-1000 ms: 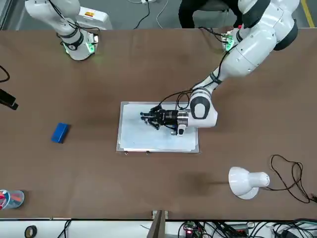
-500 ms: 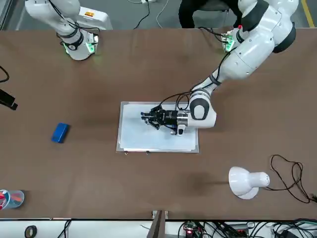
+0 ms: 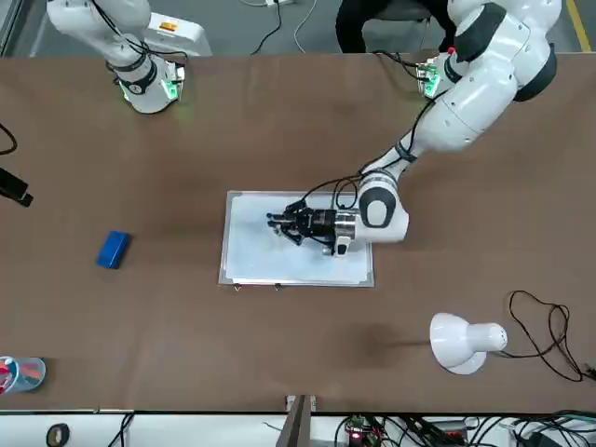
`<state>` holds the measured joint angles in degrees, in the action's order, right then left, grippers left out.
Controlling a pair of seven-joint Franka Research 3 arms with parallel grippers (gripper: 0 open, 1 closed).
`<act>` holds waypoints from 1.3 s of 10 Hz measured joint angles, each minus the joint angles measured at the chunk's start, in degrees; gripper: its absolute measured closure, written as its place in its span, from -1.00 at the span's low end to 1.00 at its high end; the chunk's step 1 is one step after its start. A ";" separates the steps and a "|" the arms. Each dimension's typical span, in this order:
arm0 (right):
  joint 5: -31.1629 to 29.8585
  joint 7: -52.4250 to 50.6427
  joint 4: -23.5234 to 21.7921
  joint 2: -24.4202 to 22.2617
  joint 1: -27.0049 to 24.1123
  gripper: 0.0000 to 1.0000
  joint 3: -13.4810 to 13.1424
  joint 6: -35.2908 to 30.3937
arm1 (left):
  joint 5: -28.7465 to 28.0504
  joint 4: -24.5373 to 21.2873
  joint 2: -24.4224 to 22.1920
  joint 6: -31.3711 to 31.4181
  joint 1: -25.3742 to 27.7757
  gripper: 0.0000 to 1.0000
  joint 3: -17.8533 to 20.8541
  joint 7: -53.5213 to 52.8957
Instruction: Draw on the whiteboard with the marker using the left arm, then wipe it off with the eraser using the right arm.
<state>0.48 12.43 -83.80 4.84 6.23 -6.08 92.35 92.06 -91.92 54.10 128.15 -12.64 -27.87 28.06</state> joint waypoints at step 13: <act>-0.01 0.01 0.00 0.00 -0.19 -1.00 -0.04 0.06 | -0.31 -1.19 -1.25 -0.54 1.54 0.66 1.07 0.03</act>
<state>0.47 12.44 -83.80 4.84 6.03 -6.12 92.42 91.75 -93.11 52.85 127.61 -11.10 -26.80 28.09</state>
